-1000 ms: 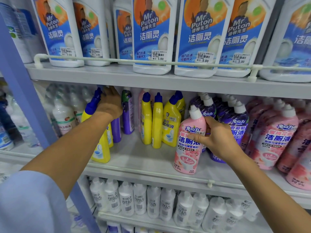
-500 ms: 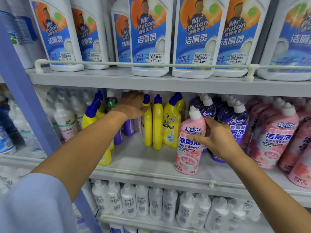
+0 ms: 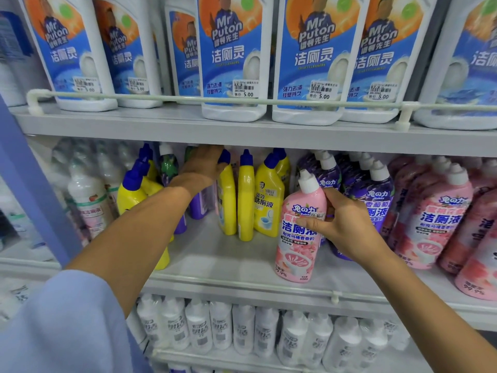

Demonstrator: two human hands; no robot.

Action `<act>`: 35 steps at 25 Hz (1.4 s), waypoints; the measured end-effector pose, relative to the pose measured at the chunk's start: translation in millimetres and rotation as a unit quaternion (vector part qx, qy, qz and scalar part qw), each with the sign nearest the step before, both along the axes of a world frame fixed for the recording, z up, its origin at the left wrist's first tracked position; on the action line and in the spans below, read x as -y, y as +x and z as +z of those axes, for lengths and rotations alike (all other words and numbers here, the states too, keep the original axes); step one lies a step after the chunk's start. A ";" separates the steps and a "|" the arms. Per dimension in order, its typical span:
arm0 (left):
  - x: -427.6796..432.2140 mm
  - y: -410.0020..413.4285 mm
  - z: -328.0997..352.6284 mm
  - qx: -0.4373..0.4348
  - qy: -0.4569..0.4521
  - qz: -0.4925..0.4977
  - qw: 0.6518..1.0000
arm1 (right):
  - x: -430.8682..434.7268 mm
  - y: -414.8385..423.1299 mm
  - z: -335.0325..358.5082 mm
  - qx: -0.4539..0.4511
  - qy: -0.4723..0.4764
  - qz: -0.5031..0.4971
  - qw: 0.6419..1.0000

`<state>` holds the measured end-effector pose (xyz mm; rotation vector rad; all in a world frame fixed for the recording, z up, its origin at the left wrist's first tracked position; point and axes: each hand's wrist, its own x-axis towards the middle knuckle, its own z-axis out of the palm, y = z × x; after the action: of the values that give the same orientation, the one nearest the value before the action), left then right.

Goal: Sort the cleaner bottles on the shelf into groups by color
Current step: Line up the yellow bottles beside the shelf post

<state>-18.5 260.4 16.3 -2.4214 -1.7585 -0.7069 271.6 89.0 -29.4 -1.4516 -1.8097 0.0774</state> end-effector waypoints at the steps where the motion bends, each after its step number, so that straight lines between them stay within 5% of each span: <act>1: 1.7 -2.4 0.3 0.001 0.002 0.000 1.000 | 0.3 -0.2 0.3 0.001 -0.002 0.000 1.000; 22: 58.2 -64.9 18.7 -0.065 -0.009 0.112 0.991 | 1.3 -0.1 2.9 0.002 -0.022 0.011 1.000; 35: 45.5 -12.5 44.3 -0.110 -0.040 -0.014 0.993 | 7.1 -3.5 4.3 -0.011 -0.039 -0.001 0.999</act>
<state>-31.0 214.9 60.6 -2.4684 -1.6997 -0.3617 268.1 82.0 -25.1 -1.5003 -1.8062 0.1632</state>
